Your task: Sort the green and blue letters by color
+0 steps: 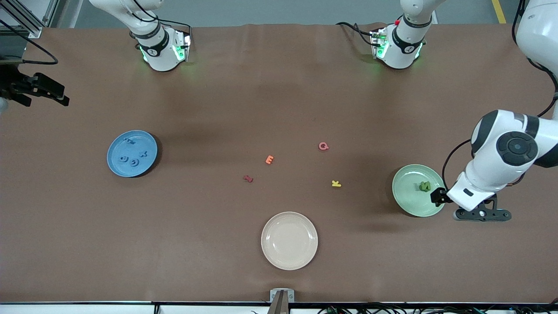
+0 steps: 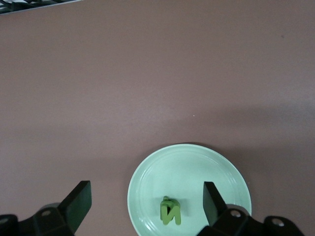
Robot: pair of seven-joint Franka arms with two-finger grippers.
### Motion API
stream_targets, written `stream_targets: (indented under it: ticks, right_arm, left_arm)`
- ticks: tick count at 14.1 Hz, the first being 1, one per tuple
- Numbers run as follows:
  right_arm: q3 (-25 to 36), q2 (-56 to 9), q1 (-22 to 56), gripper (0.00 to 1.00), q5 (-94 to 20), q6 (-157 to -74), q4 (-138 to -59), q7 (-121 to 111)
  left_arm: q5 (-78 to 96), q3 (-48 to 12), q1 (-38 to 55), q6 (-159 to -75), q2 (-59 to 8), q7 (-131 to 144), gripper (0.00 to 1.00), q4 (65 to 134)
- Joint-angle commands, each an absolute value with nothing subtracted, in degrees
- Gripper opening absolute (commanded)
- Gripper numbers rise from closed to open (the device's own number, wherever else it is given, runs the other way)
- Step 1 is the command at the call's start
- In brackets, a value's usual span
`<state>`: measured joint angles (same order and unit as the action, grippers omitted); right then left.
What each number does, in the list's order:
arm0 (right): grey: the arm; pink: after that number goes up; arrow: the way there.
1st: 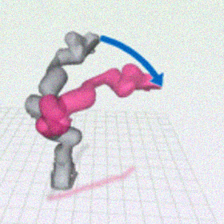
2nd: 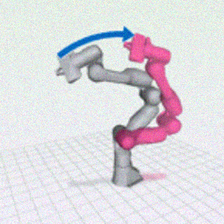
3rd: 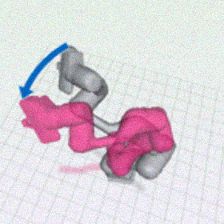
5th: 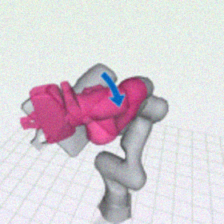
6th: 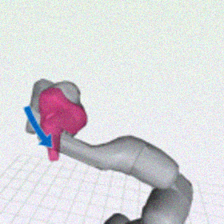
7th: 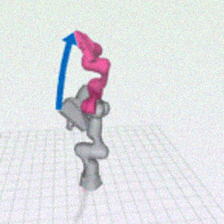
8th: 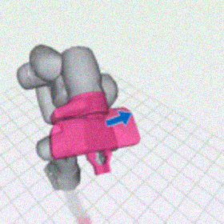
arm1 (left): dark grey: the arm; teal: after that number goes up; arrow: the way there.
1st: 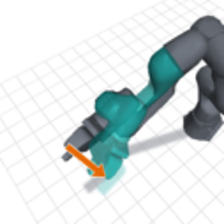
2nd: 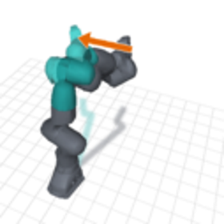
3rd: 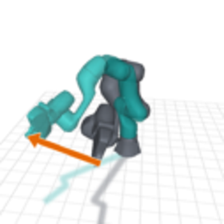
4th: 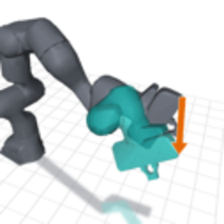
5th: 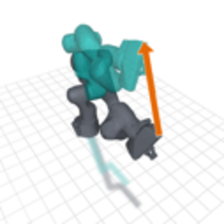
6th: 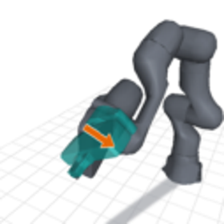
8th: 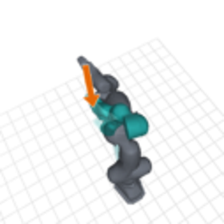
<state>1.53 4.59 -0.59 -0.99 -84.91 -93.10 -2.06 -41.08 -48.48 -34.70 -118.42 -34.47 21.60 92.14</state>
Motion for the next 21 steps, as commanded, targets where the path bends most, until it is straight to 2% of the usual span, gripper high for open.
stream_targets:
  ticks: [1,4,6,9,11,13,15,17,19,21]
  right_arm:
    - [1.6,5.4,-0.4,1.00,-1.6,-85.3,-94.7,-1.5]
    - [1.6,5.5,-0.4,1.00,-1.6,-85.6,-94.7,-1.6]
    - [1.7,5.6,-0.4,1.00,-1.4,-85.7,-94.7,-1.7]
    - [1.7,5.8,-0.4,1.00,-0.9,-86.7,-94.7,-1.8]
    - [1.7,5.8,-0.5,1.00,-0.9,-86.7,-94.7,-1.7]
    - [1.7,5.8,-0.5,1.00,-1.0,-86.8,-94.7,-1.7]
    - [1.7,5.8,-0.5,1.00,-1.0,-86.8,-94.7,-1.7]
    - [1.7,5.8,-0.6,1.00,-1.1,-86.9,-94.7,-1.7]
    - [1.8,5.8,-0.7,1.00,-1.3,-86.9,-94.7,-1.7]
    - [1.8,5.8,-0.7,1.00,-1.3,-86.8,-94.7,-1.6]
  left_arm:
    - [-40.1,-51.6,-34.7,-112.7,-34.2,20.3,1.00,88.2]
    - [-39.4,-53.5,-34.5,-109.2,-34.3,20.3,1.00,85.0]
    - [-35.6,-52.5,-32.1,-107.6,-32.2,20.4,1.00,83.9]
    - [-22.6,-39.2,-22.8,-105.9,-24.1,20.0,1.00,83.2]
    - [-15.3,-27.3,-13.8,-104.7,-18.8,19.4,1.00,83.6]
    - [-9.6,-19.9,-8.0,-101.6,-14.8,18.9,1.00,83.7]
    - [-4.9,-16.7,-6.7,-97.4,-10.9,18.3,1.00,84.6]
    - [-3.3,-10.8,-3.1,-96.8,-5.2,16.5,1.00,88.4]
    - [-1.7,-10.0,-3.3,-95.7,0.1,14.7,1.00,92.8]
    - [-1.7,-10.0,-4.1,-92.6,2.1,14.7,1.00,93.3]
